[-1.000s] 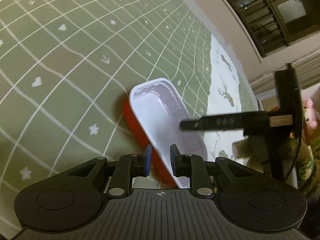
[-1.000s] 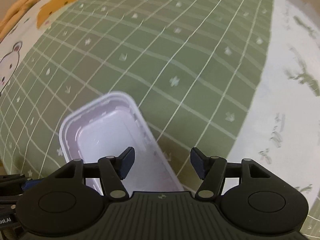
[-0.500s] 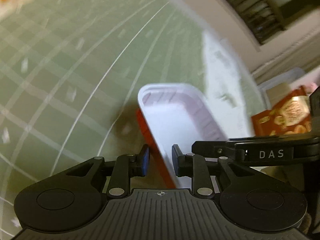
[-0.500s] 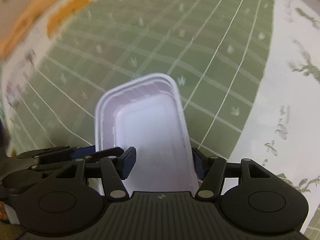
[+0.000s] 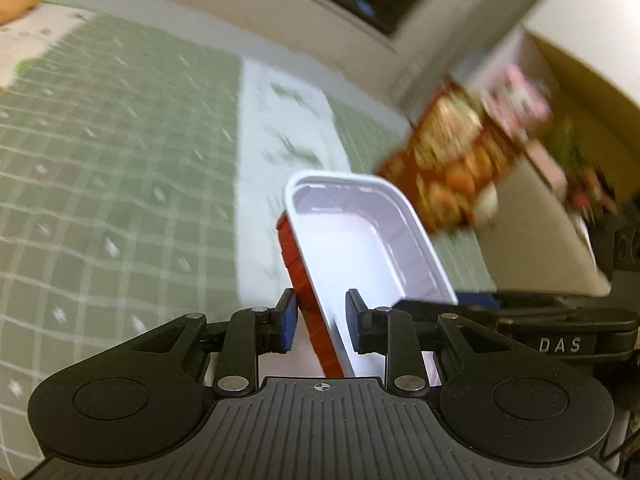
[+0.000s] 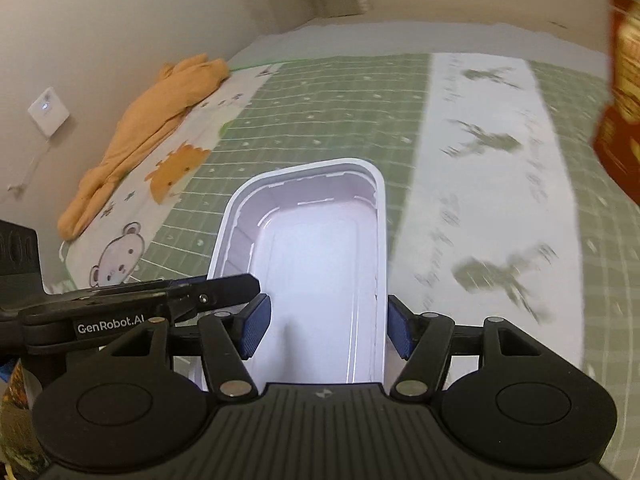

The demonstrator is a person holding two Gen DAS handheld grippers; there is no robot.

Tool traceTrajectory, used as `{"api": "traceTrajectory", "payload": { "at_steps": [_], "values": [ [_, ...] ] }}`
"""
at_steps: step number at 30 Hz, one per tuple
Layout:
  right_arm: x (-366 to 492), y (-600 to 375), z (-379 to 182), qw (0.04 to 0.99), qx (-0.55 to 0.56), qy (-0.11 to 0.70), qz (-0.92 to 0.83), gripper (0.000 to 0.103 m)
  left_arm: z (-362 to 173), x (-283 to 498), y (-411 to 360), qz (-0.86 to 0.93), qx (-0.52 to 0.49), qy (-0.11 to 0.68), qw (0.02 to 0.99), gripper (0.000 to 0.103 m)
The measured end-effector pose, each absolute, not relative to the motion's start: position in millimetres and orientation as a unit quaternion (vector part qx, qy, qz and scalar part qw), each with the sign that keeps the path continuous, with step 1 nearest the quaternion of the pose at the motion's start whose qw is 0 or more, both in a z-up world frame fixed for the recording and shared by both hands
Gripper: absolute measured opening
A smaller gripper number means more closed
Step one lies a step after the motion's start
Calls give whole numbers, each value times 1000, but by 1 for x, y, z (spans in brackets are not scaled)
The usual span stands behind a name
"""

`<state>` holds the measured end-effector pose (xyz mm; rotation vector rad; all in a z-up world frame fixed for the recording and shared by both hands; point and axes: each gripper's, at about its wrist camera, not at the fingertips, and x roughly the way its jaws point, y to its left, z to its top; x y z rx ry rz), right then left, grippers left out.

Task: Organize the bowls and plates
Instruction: 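Carry the tray with the left tool over the white plastic bowl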

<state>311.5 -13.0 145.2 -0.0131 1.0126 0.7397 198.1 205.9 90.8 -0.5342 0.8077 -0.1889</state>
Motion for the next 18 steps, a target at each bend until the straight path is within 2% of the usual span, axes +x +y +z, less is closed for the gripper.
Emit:
{"api": "traceTrajectory", "payload": {
  "at_steps": [7, 18],
  "values": [
    [289, -69, 97, 811, 35, 496, 309, 65, 51, 205, 172, -95, -227, 451, 858, 28],
    [306, -64, 52, 784, 93, 525, 319, 65, 40, 227, 194, -70, -240, 448, 859, 26]
  ]
}}
